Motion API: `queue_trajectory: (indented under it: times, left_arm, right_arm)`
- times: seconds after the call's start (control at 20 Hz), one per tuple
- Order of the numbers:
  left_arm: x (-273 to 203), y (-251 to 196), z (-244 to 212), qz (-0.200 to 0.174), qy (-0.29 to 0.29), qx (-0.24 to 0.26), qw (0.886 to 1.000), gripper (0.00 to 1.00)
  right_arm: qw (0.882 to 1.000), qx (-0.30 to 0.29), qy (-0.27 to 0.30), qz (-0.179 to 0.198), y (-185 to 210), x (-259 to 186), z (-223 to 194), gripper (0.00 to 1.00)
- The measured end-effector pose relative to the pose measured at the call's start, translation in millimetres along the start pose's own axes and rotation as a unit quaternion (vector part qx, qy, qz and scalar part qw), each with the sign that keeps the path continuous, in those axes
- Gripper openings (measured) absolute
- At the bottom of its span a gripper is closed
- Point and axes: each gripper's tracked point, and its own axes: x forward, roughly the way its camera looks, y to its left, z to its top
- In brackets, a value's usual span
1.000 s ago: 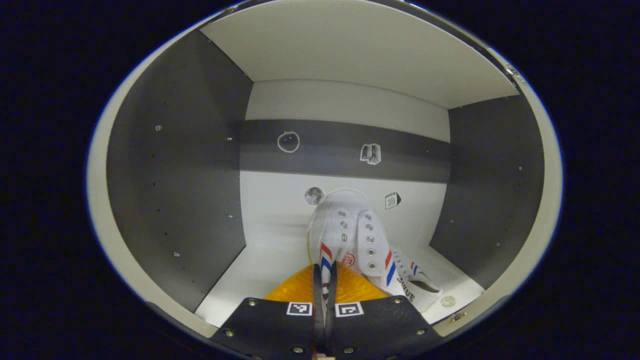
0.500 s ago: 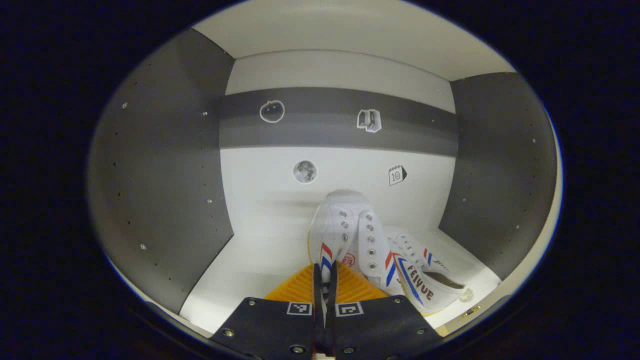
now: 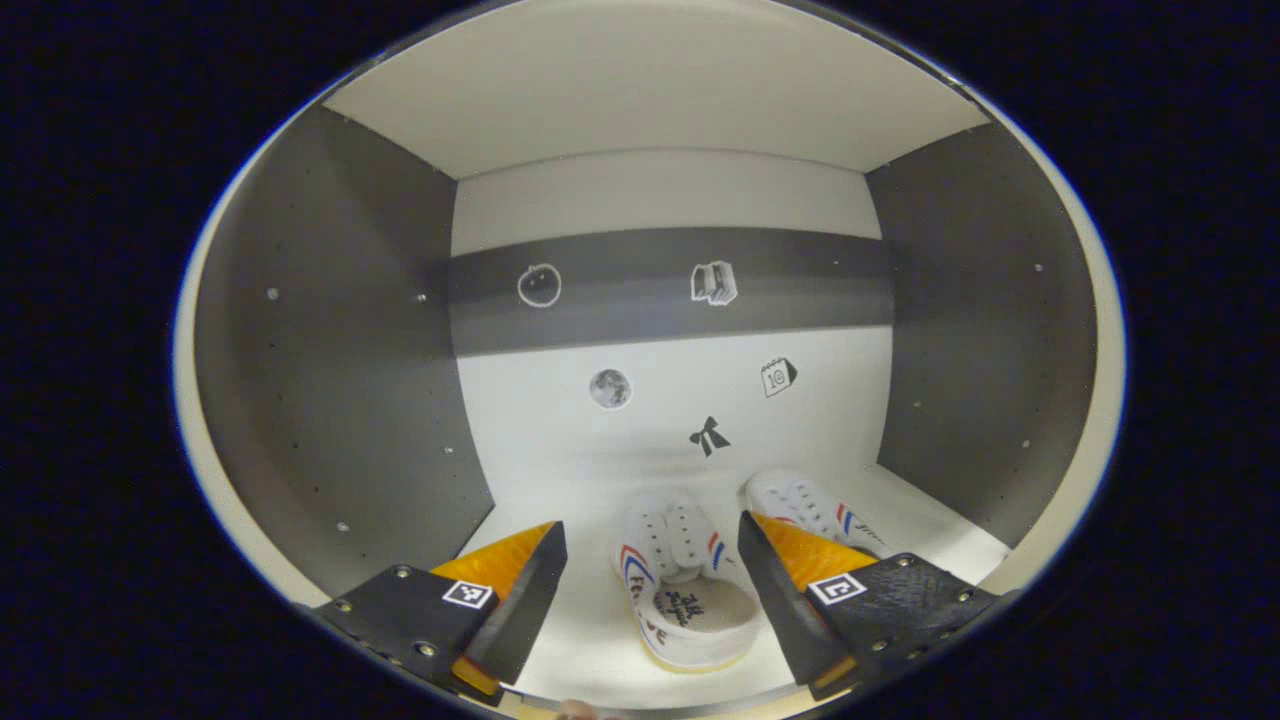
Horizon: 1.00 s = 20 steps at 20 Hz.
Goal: Grab one shoe with the right hand and put it into the shoe cabinet, grab the other shoe with the left hand and put it into the shoe cabinet; then close the right door with the right hand and the left door with the left hand.
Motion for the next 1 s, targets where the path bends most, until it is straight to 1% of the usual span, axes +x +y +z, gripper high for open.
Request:
queue_trajectory:
  times: [0.05,0.1,0.15,0.25,0.3,0.4,0.5,0.55,0.6,0.75,0.9,0.95,1.0]
  left_arm:
    - [-13.8,-0.9,3.0,0.0,-0.009,0.001,1.0,1.0]
    - [-27.9,0.7,8.3,0.006,-0.019,0.001,1.0,1.0]
    - [-44.4,2.0,13.3,0.011,-0.029,-0.002,1.0,1.0]
    - [-76.9,2.2,20.1,0.018,-0.05,-0.013,0.999,1.0]
    - [-93.9,1.0,19.6,0.022,-0.055,-0.018,0.998,1.0]
    - [-129.8,11.4,17.9,0.05,-0.073,-0.018,0.996,1.0]
    - [-157.9,15.4,15.9,0.07,-0.105,0.003,0.992,1.0]
    - [-172.5,17.9,7.2,0.079,-0.11,0.008,0.991,1.0]
    - [-187.8,17.4,-2.8,0.083,-0.111,0.008,0.99,1.0]
    - [-223.7,4.4,-40.4,0.072,-0.096,-0.003,0.993,1.0]
    - [-238.6,-6.3,-80.2,0.057,-0.05,-0.021,0.997,1.0]
    - [-241.5,-7.7,-89.6,0.052,-0.035,-0.033,0.997,1.0]
    - [-245.0,-9.5,-98.1,0.046,-0.024,-0.043,0.998,1.0]
  right_arm:
    - [1.0,-0.002,-0.004,0.008,4.6,-1.7,8.7,0.95]
    - [1.0,-0.002,-0.01,0.015,7.7,-3.4,17.2,0.95]
    - [1.0,-0.001,-0.017,0.022,11.7,-4.8,27.1,0.99]
    - [0.999,0.001,-0.027,0.041,22.3,-8.6,44.0,0.99]
    - [0.998,0.001,-0.031,0.054,28.7,-10.8,51.8,0.95]
    - [0.996,-0.004,-0.036,0.076,37.5,-14.9,65.3,0.95]
    - [0.995,-0.003,-0.041,0.089,43.5,-18.2,77.1,0.95]
    - [0.994,0.001,-0.045,0.097,47.7,-20.1,83.9,0.95]
    - [0.993,0.002,-0.049,0.106,53.0,-22.9,89.6,0.95]
    - [0.99,-0.01,-0.05,0.129,67.1,-32.0,100.8,0.94]
    - [0.985,-0.012,-0.056,0.16,87.9,-49.3,117.0,0.94]
    - [0.983,-0.007,-0.06,0.17,94.7,-55.0,124.7,0.99]
    - [0.982,-0.001,-0.064,0.178,99.5,-60.1,129.3,0.94]
